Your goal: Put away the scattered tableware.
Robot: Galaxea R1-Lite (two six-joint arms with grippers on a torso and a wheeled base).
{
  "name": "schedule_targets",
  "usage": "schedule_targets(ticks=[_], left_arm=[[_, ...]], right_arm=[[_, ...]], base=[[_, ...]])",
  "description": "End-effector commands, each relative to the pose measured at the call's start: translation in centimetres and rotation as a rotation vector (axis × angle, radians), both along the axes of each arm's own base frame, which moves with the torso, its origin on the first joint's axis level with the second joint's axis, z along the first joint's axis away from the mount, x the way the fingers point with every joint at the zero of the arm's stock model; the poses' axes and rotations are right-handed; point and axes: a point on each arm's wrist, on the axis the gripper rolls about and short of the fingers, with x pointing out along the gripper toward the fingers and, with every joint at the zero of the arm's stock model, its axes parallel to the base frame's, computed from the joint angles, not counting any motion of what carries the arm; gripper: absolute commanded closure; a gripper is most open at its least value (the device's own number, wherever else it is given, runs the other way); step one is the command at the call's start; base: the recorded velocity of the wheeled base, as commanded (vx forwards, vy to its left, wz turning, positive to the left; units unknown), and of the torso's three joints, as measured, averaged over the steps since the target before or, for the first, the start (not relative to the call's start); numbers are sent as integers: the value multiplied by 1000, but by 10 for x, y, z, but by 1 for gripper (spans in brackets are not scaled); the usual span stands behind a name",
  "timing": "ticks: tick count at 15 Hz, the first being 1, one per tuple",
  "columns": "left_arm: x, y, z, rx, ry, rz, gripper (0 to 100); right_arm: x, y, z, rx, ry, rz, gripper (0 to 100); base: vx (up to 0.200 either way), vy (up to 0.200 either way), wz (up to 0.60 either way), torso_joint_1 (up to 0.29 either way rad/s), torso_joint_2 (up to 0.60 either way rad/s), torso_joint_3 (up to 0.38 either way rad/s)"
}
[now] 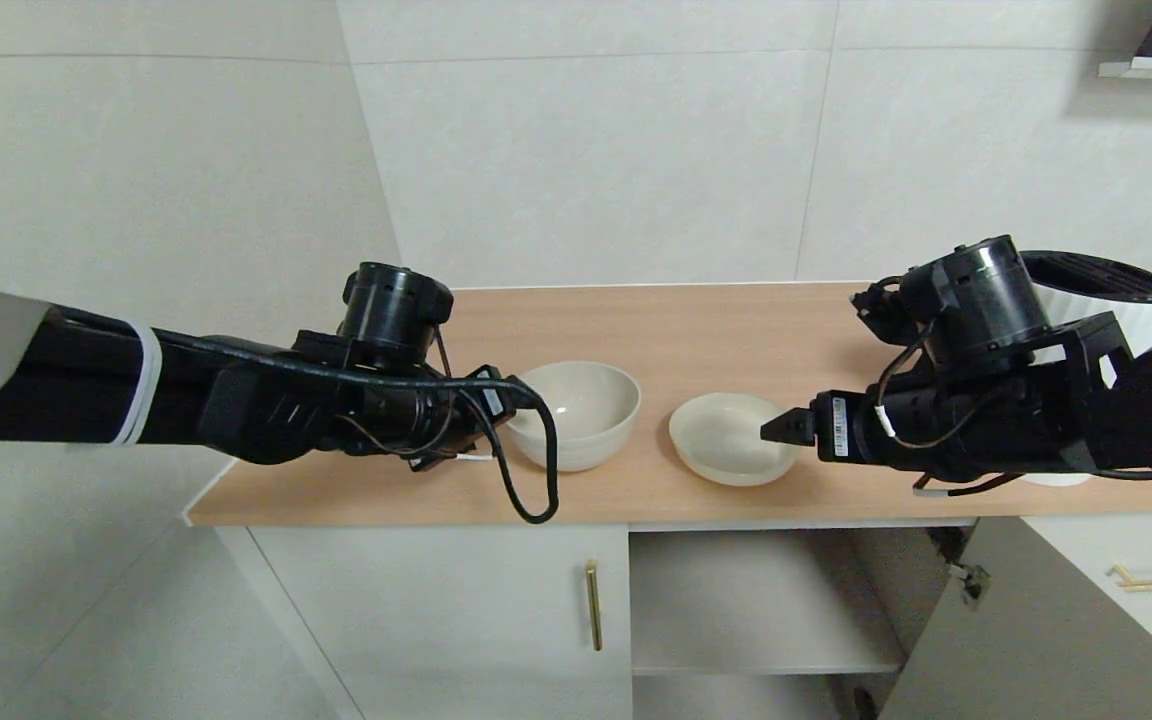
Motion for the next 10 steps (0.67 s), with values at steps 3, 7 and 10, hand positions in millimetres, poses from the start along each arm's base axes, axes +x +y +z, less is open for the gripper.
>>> schedule_targets(ticks=[3, 7, 10], left_arm=[[-1, 0, 2, -3, -1, 0, 100], [-3, 1, 4, -4, -6, 0, 100], [-8, 3, 14, -13, -24, -2, 100]], right_arm=[[-1, 0, 2, 2, -4, 1, 0], [0, -1, 2, 2, -6, -2, 0], [8, 3, -4, -33, -9, -43, 0]], base=[[0, 0, 0, 0, 0, 0], [0, 0, 0, 0, 0, 0], [0, 0, 0, 0, 0, 0]])
